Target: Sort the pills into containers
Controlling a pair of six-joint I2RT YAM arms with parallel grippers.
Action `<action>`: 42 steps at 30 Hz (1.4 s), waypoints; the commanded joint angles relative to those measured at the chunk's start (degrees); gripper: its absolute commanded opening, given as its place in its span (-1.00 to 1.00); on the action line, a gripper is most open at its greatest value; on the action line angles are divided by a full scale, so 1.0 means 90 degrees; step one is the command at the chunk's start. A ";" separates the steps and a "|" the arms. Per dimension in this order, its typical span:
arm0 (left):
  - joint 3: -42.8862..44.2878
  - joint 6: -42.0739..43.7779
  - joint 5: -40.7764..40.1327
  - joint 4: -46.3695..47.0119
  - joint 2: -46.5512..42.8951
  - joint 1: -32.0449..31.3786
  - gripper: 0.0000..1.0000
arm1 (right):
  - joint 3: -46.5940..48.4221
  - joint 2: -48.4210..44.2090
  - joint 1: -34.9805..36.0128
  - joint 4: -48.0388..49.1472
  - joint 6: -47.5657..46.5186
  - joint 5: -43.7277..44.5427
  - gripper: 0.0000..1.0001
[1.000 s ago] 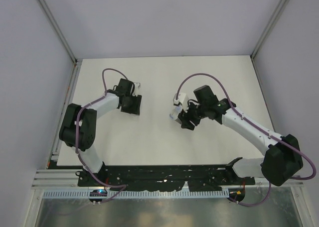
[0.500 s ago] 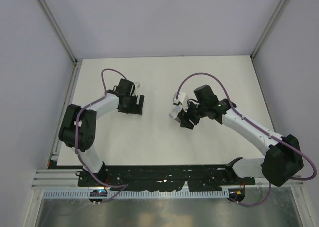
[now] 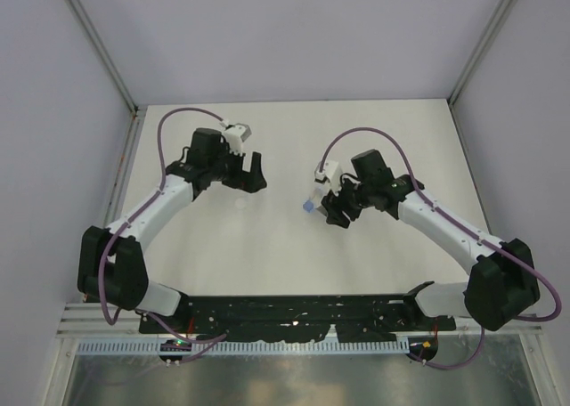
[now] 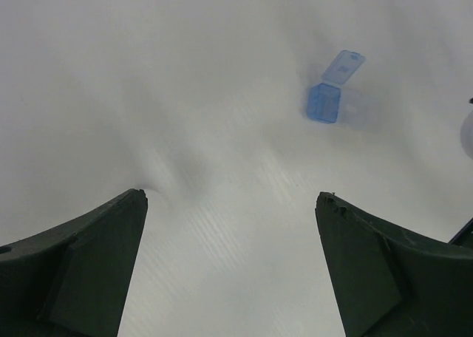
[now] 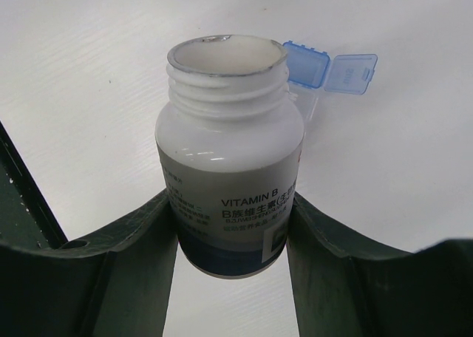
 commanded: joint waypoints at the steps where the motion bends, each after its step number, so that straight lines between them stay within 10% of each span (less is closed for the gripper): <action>1: 0.0200 0.0233 0.1593 0.0641 0.0210 -0.0122 0.99 | -0.0006 -0.0325 -0.0135 0.0256 0.0053 -0.0283 -0.88; 16: 0.2574 -0.0751 0.3233 0.0708 0.3042 -0.0982 0.98 | -0.0318 -0.1379 -0.0546 -0.0281 -0.0122 -0.0342 -0.83; 26: 0.0945 -0.0606 0.4554 0.1666 0.1142 -0.0982 0.99 | -0.0357 -0.1664 -0.0575 -0.0379 -0.0132 -0.0596 -0.84; 42: 0.1529 -0.1992 0.3059 0.0943 0.0826 -0.1645 0.99 | 0.0541 -0.1302 -0.0448 -0.0447 -0.0054 -0.1055 -0.72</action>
